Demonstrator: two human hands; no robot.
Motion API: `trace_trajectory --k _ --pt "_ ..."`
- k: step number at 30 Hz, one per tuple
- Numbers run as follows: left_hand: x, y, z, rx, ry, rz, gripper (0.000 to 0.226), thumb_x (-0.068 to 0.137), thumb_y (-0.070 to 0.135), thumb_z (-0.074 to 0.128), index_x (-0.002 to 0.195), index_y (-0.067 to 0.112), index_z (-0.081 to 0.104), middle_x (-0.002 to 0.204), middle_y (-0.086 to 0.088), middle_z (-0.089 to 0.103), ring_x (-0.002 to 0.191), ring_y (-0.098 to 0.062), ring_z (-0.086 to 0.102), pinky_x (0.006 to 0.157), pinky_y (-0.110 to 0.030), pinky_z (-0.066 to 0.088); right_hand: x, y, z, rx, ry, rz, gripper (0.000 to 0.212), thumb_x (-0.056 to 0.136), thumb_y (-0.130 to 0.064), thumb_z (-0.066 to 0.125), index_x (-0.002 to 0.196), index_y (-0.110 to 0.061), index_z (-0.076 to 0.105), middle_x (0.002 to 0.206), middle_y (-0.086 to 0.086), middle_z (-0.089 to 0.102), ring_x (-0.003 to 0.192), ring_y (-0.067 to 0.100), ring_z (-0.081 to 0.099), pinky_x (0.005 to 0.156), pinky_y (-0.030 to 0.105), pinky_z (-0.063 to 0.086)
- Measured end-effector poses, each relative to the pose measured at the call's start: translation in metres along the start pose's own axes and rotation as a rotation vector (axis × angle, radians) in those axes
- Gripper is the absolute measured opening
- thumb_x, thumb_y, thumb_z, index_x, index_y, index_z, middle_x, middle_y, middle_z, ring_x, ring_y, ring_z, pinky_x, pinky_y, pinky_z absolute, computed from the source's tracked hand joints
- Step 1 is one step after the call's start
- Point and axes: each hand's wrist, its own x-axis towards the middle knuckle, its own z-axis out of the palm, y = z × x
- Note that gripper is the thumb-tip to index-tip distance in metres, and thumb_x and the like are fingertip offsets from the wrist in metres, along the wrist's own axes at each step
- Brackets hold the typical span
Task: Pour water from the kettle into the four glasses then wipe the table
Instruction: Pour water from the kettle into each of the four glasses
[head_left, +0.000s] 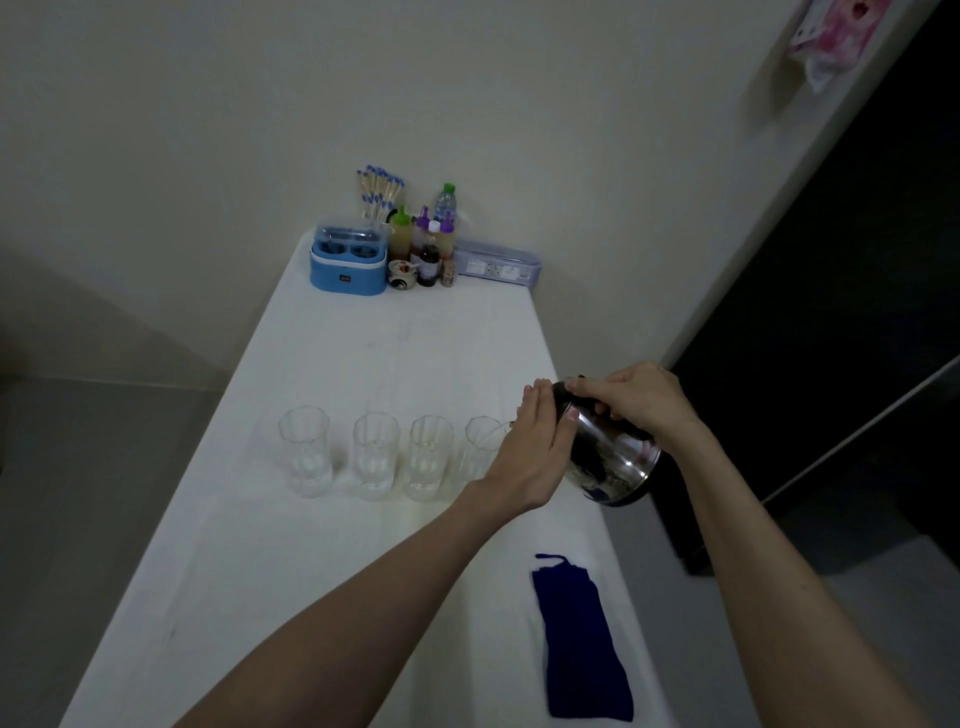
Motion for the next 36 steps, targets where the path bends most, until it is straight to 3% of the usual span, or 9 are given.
trace_trajectory --k 23,29,36 --pt "0.002 -0.003 -0.002 -0.051 0.039 -0.030 0.058 0.104 0.030 0.028 0.154 0.010 0.006 0.163 -0.007 0.004 0.151 -0.023 0.003 0.120 -0.036 0.006 -0.002 -0.008 0.001 -0.026 -0.006 0.018 0.051 0.072 -0.051 0.080 0.065 -0.001 0.073 0.044 -0.003 0.058 0.041 0.009 0.049 0.043 0.019 0.036" --pt "0.001 -0.008 -0.003 0.001 -0.036 -0.004 0.060 0.105 0.036 0.015 0.154 0.008 -0.006 0.163 -0.005 -0.008 0.150 -0.015 -0.011 0.120 -0.028 -0.003 -0.002 -0.010 0.001 -0.042 -0.011 0.008 0.050 0.073 -0.051 0.079 0.067 -0.001 0.074 0.049 -0.001 0.060 0.045 0.010 0.052 0.043 0.019 0.036" --pt "0.003 -0.010 -0.004 0.014 -0.034 -0.008 0.060 0.105 0.036 0.014 0.154 0.008 -0.007 0.163 -0.005 -0.009 0.150 -0.015 -0.011 0.120 -0.027 -0.004 -0.001 -0.013 0.001 -0.054 -0.008 0.002 0.050 0.074 -0.050 0.079 0.067 0.000 0.074 0.049 0.000 0.060 0.045 0.011 0.051 0.044 0.021 0.036"
